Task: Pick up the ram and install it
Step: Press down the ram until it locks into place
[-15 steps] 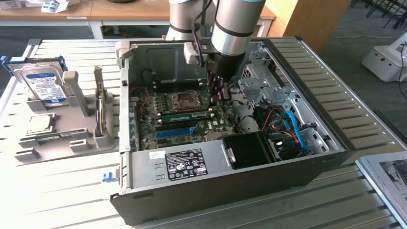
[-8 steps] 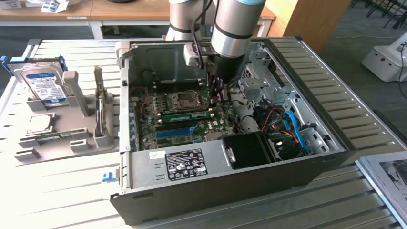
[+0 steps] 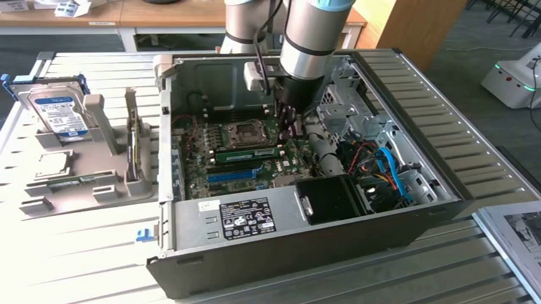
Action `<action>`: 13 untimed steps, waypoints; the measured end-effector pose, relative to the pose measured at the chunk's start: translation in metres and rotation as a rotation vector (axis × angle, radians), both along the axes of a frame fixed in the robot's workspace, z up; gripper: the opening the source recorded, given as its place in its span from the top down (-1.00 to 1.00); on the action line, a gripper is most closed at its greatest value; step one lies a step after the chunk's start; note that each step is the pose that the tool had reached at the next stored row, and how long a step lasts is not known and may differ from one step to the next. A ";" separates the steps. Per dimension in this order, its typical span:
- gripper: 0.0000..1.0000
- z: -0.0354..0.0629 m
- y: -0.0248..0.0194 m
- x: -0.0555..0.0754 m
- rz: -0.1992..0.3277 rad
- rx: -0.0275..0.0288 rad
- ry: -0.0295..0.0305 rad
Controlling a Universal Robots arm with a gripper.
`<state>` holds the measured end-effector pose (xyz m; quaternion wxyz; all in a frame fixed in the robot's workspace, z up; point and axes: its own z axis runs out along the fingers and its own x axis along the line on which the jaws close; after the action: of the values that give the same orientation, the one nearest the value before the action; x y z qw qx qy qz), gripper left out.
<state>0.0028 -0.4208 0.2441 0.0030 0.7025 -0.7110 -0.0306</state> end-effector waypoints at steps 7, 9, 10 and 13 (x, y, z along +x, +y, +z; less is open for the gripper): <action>0.80 -0.0040 0.0000 0.000 0.000 0.0000 0.0000; 0.80 -0.0051 0.0000 0.000 0.000 -0.0001 0.0000; 0.80 -0.0056 0.0000 0.000 0.000 -0.0001 0.0000; 0.80 -0.0071 0.0000 0.000 0.000 -0.0001 0.0000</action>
<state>0.0028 -0.4208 0.2370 0.0030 0.7025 -0.7110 -0.0306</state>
